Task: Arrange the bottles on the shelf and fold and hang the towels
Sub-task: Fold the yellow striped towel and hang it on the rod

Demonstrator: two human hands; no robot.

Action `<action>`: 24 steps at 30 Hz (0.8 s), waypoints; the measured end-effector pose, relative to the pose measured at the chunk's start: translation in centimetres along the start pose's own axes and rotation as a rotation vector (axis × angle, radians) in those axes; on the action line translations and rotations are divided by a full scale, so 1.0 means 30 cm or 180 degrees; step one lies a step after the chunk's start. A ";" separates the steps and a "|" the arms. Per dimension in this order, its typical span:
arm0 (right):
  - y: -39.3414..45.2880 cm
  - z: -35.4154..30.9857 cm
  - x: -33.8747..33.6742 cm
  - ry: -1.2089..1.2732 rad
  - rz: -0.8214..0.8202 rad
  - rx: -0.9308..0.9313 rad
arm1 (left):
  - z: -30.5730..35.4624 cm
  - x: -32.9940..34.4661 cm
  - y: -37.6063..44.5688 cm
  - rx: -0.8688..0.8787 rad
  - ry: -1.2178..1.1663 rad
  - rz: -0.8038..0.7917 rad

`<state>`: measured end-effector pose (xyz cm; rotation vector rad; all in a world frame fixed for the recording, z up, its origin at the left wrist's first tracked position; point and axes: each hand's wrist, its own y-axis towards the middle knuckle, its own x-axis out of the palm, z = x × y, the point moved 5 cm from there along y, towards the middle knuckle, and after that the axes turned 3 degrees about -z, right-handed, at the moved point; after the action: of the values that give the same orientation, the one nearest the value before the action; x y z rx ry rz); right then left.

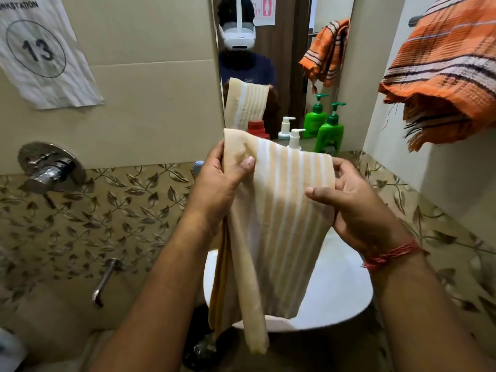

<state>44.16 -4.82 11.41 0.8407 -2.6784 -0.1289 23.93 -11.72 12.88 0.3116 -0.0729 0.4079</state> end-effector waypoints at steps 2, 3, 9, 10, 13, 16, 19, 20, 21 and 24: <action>-0.004 -0.017 -0.004 0.0066 0.0321 -0.0277 | -0.003 -0.010 -0.007 -0.0049 0.0030 -0.0060; -0.003 -0.028 -0.014 0.0095 0.0537 -0.0458 | -0.001 -0.015 -0.011 -0.0056 0.0020 -0.0006; 0.023 -0.043 -0.033 -0.0040 0.1027 -0.0733 | 0.007 -0.041 -0.008 -0.0095 0.0322 0.0417; 0.027 -0.049 -0.039 -0.0029 0.0961 -0.0718 | 0.012 -0.032 -0.009 -0.0034 0.0323 0.0272; 0.038 -0.074 -0.061 -0.0182 0.0660 -0.0678 | 0.037 -0.001 -0.023 0.0216 0.0390 -0.0173; 0.048 -0.097 -0.093 -0.0778 0.0665 -0.0812 | 0.067 0.012 -0.018 0.0465 0.1019 -0.0301; 0.045 -0.126 -0.101 -0.1631 0.0833 -0.1049 | 0.103 0.037 -0.017 0.0770 0.1817 -0.0280; 0.045 -0.134 -0.101 -0.1849 0.0879 -0.1120 | 0.116 0.049 -0.019 0.0897 0.2017 -0.0255; 0.046 -0.140 -0.103 -0.1993 0.0931 -0.1180 | 0.127 0.060 -0.021 0.1018 0.2160 -0.0231; 0.052 -0.147 -0.116 -0.2167 0.1062 -0.1351 | 0.145 0.082 -0.016 0.1349 0.2419 -0.0131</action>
<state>47.49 -1.50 14.85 0.2236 -3.1589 -1.0191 26.35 -12.57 17.21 0.5549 0.7710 0.4775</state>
